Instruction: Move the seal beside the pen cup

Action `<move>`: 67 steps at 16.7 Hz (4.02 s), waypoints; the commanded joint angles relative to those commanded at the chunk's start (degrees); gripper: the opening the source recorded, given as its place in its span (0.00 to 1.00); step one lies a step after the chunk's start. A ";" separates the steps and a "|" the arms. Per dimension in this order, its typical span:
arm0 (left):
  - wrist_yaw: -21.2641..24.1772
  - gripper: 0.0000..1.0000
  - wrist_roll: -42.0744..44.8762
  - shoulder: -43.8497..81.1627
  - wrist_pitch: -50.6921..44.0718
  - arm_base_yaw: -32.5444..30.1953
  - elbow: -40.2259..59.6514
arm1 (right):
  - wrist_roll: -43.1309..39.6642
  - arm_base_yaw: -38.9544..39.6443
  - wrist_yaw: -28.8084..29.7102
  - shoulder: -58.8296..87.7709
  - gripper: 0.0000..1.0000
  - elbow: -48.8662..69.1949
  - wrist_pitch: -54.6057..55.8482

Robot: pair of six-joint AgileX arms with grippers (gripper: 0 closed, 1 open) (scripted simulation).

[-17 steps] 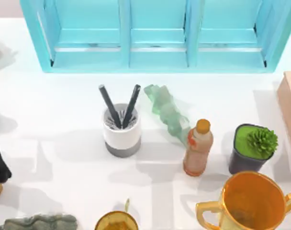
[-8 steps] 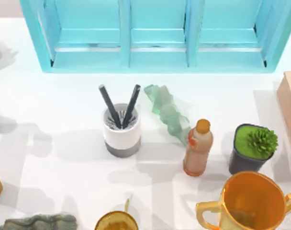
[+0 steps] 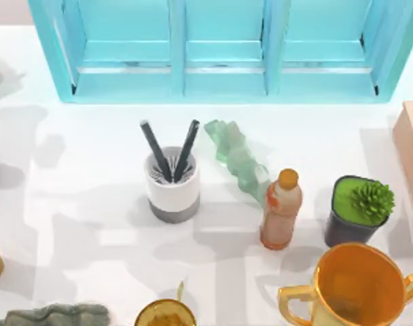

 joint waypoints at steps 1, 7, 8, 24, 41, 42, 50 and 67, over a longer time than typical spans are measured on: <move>-0.01 1.00 0.55 5.13 -3.62 0.49 4.64 | 0.00 0.00 0.00 0.00 1.00 0.00 0.00; -0.02 1.00 3.19 29.97 -19.93 2.78 28.50 | 0.00 0.00 0.00 0.00 1.00 0.00 0.00; -0.01 1.00 3.47 32.46 -21.63 3.04 31.15 | 0.00 0.00 0.00 0.00 1.00 0.00 0.00; 0.02 1.00 4.10 39.07 -9.20 3.60 22.96 | 0.00 0.00 0.00 0.00 1.00 0.00 0.00; 0.02 0.25 4.23 40.05 -3.50 3.71 17.62 | 0.00 0.00 0.00 0.00 1.00 0.00 0.00; 0.02 0.17 4.23 40.05 -3.50 3.71 17.62 | 0.00 0.00 0.00 0.00 1.00 0.00 0.00; 0.02 0.00 4.23 40.05 -3.50 3.71 17.62 | 0.00 0.00 0.00 0.00 1.00 0.00 0.00; -0.01 0.00 -15.63 37.32 -33.91 -16.33 45.30 | 0.00 0.00 0.00 0.00 1.00 0.00 0.00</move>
